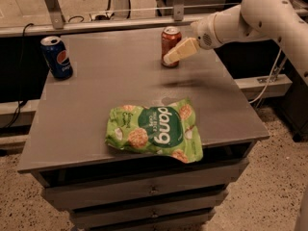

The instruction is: Move coke can near green rice chip bag

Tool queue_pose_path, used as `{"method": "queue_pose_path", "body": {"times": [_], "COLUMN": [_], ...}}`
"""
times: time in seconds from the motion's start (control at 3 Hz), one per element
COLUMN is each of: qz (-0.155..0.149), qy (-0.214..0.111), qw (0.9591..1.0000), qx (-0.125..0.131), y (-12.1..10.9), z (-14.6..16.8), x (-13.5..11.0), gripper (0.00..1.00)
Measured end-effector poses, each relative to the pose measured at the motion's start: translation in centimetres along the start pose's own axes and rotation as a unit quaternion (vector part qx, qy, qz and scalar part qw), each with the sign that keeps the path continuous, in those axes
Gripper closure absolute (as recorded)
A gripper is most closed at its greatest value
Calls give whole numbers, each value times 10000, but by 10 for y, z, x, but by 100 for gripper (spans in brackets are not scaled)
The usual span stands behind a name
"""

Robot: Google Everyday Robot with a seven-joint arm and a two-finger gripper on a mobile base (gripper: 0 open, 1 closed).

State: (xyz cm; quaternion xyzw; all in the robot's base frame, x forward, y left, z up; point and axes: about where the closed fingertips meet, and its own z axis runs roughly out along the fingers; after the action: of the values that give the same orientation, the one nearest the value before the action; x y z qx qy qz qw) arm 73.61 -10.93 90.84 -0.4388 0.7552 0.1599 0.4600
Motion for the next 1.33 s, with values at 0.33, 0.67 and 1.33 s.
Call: {"method": "queue_pose_path", "body": {"times": [0.33,0.67,1.33], "qz": [164,306,386], "qy": [-374,-564,-693], "qw": [9992,9979,9968], "qx": [-7,56,100], "y": [-2,-4,-6], "z": [21,32,36], "x": [-8,-3,-1], "gripper": [0,17,64]}}
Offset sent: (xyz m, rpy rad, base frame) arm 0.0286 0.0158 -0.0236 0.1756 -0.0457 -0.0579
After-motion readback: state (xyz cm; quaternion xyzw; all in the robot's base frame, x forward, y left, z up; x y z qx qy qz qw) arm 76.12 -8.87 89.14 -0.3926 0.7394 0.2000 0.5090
